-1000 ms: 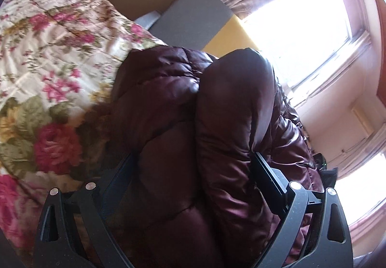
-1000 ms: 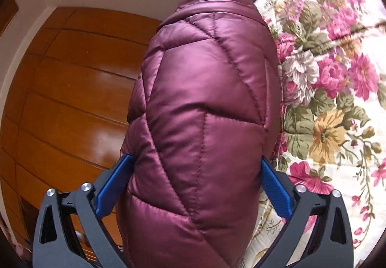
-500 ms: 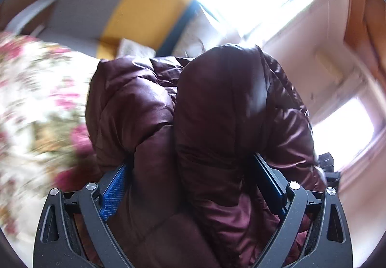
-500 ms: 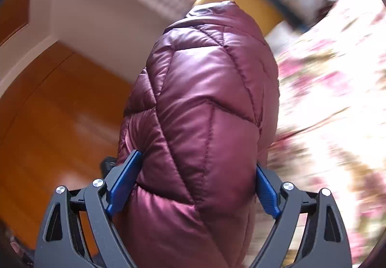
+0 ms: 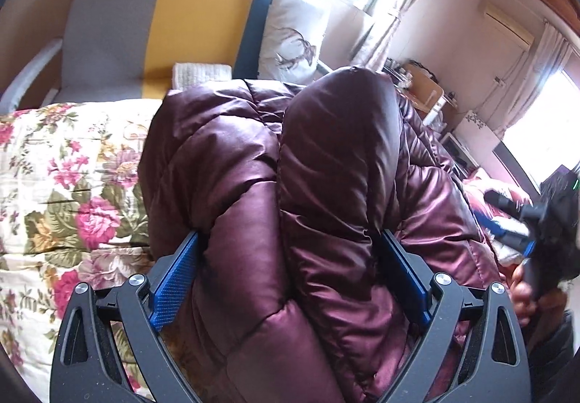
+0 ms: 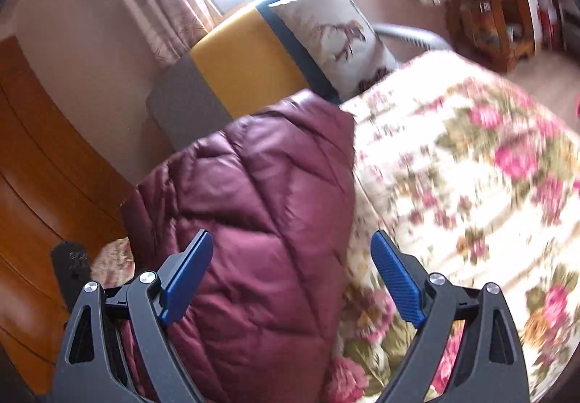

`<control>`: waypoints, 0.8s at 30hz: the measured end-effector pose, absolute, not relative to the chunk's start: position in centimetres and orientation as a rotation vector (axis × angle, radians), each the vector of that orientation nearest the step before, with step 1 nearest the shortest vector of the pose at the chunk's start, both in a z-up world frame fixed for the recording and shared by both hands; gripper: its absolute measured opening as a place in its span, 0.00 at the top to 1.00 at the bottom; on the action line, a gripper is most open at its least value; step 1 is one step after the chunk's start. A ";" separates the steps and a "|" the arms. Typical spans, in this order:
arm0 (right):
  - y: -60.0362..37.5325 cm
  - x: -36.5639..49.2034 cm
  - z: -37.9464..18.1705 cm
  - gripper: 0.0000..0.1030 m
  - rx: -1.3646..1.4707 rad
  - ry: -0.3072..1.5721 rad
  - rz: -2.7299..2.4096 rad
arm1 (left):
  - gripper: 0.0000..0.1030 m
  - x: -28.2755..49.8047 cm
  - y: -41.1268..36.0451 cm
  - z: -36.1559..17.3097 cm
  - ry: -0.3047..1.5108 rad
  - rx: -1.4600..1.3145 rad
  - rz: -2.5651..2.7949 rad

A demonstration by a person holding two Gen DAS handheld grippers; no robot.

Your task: Fold large clothes

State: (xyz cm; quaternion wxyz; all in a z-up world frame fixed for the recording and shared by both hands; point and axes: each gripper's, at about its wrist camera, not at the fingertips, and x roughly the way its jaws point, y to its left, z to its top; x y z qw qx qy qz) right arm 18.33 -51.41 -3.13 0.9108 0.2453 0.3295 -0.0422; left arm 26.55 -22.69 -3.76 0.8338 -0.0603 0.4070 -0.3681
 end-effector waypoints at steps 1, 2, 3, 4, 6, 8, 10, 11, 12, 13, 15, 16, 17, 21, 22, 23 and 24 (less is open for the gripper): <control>-50.4 19.6 -2.9 0.14 0.470 0.687 -0.094 | 0.09 26.3 -21.9 -3.7 0.855 -0.126 -0.774; -49.2 21.3 -2.6 0.14 0.434 0.697 -0.106 | 0.09 26.1 -21.7 -3.6 0.850 -0.126 -0.767; -47.5 22.4 -2.3 0.14 0.391 0.713 -0.123 | 0.09 26.1 -21.5 -3.6 0.848 -0.133 -0.762; -46.2 24.0 -2.4 0.14 0.359 0.737 -0.129 | 0.09 25.4 -20.7 -3.7 0.849 -0.139 -0.761; -43.5 26.0 -3.4 0.13 0.298 0.804 -0.128 | 0.09 25.5 -20.0 -3.5 0.849 -0.135 -0.756; -41.3 28.1 -4.0 0.11 0.222 0.862 -0.156 | 0.09 25.8 -19.8 -3.2 0.820 -0.077 -0.708; -39.8 30.4 -5.1 0.09 0.176 0.927 -0.166 | 0.09 26.6 -19.2 -3.6 0.818 -0.050 -0.683; -39.6 31.4 -5.9 0.09 0.157 0.942 -0.175 | 0.09 27.1 -18.8 -3.9 0.828 -0.060 -0.681; -39.1 32.3 -6.7 0.08 0.134 0.961 -0.187 | 0.09 27.5 -18.6 -4.4 0.838 -0.074 -0.678; -38.8 33.1 -7.6 0.07 0.118 0.977 -0.199 | 0.09 28.0 -18.4 -4.8 0.845 -0.085 -0.673; -38.7 35.1 -9.6 0.05 0.093 1.016 -0.225 | 0.09 28.6 -18.3 -6.0 0.842 -0.086 -0.661; -39.0 35.4 -10.4 0.05 0.101 1.029 -0.230 | 0.09 28.7 -18.5 -6.5 0.837 -0.083 -0.654; -39.0 35.5 -10.6 0.04 0.105 1.033 -0.230 | 0.09 29.1 -18.3 -7.0 0.863 -0.122 -0.650; -39.3 33.8 -9.3 0.04 0.125 0.994 -0.209 | 0.09 28.1 -18.4 -5.6 0.836 -0.115 -0.618; -39.7 33.3 -8.4 0.04 0.146 0.973 -0.196 | 0.08 27.5 -18.3 -4.9 0.815 -0.102 -0.612; -40.1 32.5 -7.4 0.04 0.167 0.949 -0.186 | 0.04 26.9 -18.2 -4.1 0.791 -0.084 -0.600; -40.4 31.4 -6.4 0.03 0.193 0.913 -0.178 | 0.04 26.5 -18.1 -3.7 0.779 -0.076 -0.594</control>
